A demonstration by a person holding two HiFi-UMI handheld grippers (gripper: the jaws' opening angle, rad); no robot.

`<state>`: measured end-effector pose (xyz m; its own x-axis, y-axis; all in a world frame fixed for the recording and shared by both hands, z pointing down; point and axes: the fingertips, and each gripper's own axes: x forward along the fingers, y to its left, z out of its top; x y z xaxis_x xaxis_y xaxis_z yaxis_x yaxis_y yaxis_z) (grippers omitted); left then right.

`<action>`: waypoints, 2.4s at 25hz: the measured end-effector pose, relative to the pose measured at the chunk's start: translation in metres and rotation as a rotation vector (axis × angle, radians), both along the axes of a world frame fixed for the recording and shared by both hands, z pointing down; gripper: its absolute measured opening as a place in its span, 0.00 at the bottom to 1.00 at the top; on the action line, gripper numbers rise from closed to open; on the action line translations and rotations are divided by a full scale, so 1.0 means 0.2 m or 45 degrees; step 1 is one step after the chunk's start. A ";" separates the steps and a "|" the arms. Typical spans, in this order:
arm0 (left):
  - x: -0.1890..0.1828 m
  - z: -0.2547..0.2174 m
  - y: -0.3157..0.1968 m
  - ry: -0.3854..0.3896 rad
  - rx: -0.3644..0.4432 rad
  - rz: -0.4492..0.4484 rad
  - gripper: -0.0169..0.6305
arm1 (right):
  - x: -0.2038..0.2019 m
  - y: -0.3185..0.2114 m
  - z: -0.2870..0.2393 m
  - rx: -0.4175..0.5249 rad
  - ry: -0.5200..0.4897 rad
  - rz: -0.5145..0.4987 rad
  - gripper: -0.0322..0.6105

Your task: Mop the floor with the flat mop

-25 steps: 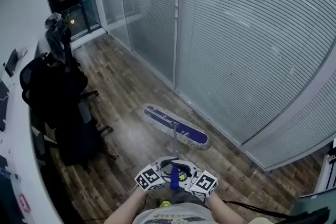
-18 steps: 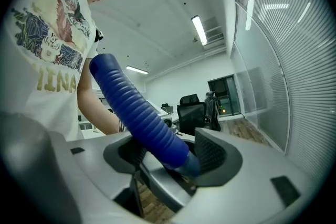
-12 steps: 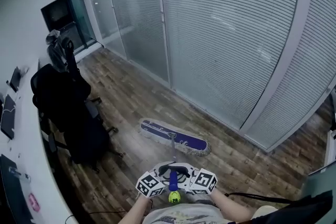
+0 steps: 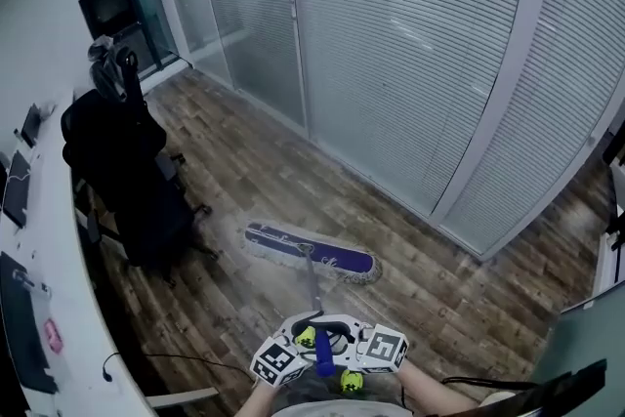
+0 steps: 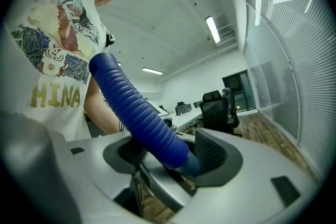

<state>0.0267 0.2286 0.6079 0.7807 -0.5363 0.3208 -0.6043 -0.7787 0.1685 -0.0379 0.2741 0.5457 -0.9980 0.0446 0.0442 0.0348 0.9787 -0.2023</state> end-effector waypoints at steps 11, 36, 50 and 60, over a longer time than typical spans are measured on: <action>-0.09 -0.02 -0.02 0.041 0.029 0.036 0.39 | -0.10 -0.02 0.01 0.057 -0.037 -0.041 0.45; -0.82 0.06 -1.39 0.024 0.098 0.104 0.39 | -0.85 -1.39 0.10 0.083 -0.006 0.025 0.45; -0.84 0.12 -2.69 -0.095 0.060 0.142 0.39 | -0.84 -2.71 0.11 0.053 -0.142 0.096 0.45; -0.82 0.14 -3.45 -0.128 0.038 0.113 0.39 | -0.81 -3.47 0.13 0.015 -0.169 0.095 0.46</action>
<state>-0.1381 -0.4618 0.6362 0.7903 -0.4770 0.3846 -0.5453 -0.8338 0.0865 -0.2000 -0.4209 0.5712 -0.9957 -0.0299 -0.0879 -0.0127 0.9818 -0.1897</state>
